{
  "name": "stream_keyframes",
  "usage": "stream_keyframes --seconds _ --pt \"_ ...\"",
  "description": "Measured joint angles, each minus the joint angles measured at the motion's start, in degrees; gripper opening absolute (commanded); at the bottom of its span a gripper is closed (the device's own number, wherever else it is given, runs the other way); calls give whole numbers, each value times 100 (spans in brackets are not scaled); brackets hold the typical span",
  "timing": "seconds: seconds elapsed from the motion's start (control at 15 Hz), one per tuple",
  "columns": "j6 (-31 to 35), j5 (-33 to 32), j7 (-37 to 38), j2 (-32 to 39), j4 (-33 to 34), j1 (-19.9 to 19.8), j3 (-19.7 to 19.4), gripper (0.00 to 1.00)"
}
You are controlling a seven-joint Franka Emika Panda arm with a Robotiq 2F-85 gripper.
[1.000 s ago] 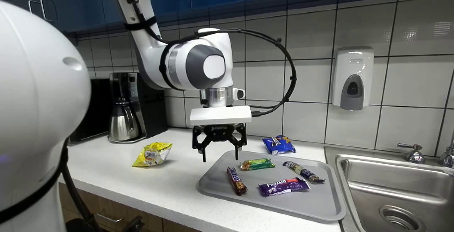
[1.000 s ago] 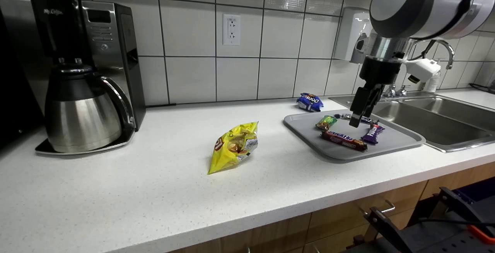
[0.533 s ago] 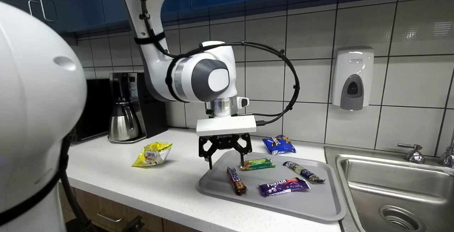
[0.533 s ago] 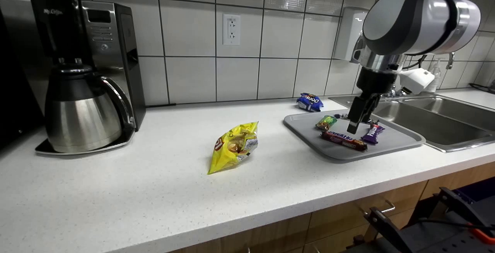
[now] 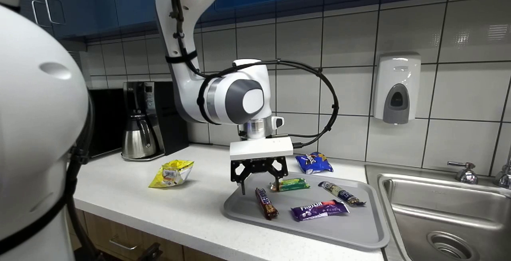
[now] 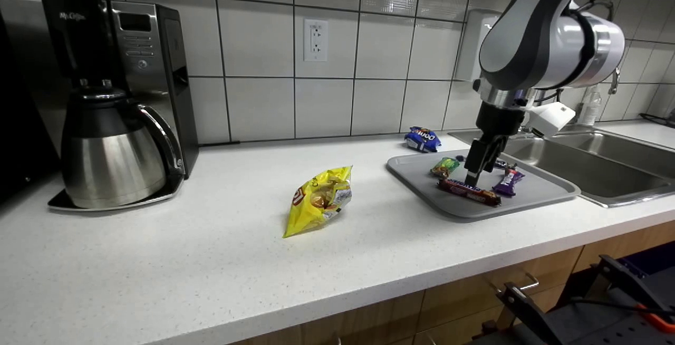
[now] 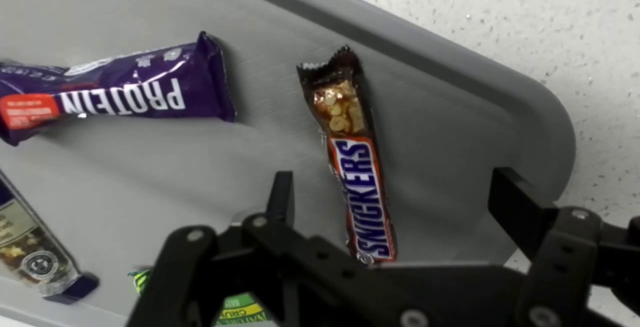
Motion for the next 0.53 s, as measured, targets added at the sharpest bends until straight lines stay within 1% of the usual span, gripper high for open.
stream_keyframes --seconds 0.2,0.53 --pt "20 -3 0 204 143 -115 126 100" --pt "51 -120 9 439 286 -249 221 100"
